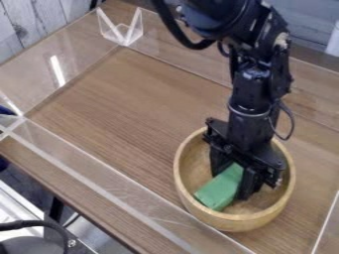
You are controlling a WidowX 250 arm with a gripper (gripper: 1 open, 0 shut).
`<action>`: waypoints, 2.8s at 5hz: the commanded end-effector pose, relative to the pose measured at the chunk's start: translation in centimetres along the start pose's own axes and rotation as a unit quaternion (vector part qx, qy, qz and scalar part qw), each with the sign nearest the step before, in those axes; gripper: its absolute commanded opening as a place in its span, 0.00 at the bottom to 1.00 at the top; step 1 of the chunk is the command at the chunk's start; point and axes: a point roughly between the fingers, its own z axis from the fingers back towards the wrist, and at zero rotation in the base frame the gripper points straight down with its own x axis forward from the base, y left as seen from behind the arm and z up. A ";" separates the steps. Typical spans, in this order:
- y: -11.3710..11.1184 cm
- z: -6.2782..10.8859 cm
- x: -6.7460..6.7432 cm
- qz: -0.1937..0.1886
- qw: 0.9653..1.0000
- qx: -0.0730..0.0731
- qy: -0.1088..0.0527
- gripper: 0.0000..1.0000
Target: Remove the green block from inside the brown bowl and put it on the table
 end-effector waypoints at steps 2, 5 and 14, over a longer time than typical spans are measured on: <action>0.1 2.6 0.6 -0.002 0.999 -0.002 -0.040 0.00; 0.4 4.2 0.5 0.003 0.999 -0.006 -0.052 0.00; 17.2 7.8 -3.8 0.116 0.990 0.009 -0.079 0.00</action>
